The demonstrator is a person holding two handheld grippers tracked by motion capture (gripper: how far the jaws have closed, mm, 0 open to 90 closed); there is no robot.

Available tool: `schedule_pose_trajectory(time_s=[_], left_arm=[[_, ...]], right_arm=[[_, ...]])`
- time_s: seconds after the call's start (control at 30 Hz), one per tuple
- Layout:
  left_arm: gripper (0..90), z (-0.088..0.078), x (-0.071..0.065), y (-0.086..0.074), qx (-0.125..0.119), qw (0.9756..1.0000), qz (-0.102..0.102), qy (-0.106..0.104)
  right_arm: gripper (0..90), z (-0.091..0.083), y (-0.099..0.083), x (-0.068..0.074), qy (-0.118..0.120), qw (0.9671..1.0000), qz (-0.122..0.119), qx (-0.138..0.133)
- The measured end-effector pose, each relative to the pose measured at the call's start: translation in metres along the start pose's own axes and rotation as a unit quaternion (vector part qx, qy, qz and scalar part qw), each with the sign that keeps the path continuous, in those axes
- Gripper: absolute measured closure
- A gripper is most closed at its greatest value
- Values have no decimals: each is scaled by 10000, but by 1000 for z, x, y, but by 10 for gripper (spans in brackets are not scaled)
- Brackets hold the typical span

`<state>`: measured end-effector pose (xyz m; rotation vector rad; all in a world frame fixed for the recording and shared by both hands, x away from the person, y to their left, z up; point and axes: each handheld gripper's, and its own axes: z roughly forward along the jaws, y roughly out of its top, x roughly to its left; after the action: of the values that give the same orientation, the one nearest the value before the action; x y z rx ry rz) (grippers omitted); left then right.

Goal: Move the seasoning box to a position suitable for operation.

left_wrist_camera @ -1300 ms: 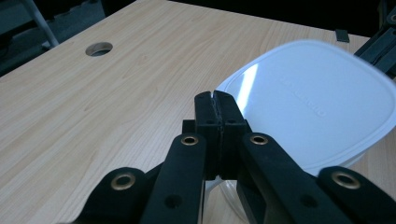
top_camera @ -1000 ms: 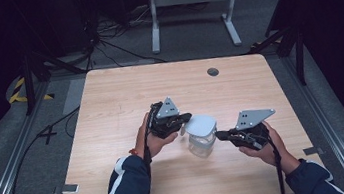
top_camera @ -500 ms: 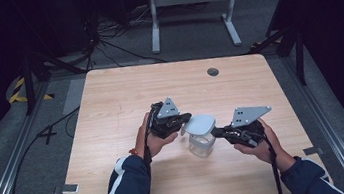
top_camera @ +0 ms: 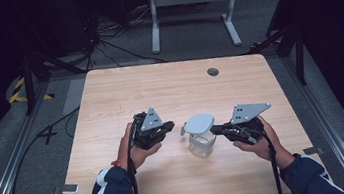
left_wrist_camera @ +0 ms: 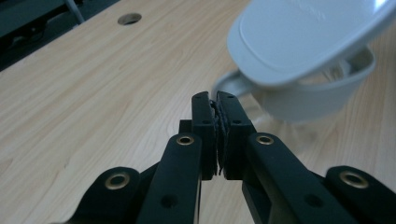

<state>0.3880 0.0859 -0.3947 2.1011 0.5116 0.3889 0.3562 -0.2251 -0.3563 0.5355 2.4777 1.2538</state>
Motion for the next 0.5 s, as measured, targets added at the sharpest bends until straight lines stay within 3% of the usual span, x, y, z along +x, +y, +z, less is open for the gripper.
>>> schedule_pose_trajectory(time_s=[0.07, 0.27, 0.43, 0.5], left_arm=[[860, -2, -1, -4, 41, 10000, -37, 1], [854, -19, -2, -39, 444, 9988, -125, 158], [848, -32, -2, -62, 587, 9975, -243, 295], [833, -36, -1, -70, 689, 9970, -195, 308]], right_arm=[[894, 0, 1, 0, 5, 10000, 5, -14], [895, 3, 4, -1, 13, 10000, -31, 13], [894, 5, 8, -3, 14, 10000, -47, 9], [894, 7, 9, -3, 35, 10000, -60, 14]])
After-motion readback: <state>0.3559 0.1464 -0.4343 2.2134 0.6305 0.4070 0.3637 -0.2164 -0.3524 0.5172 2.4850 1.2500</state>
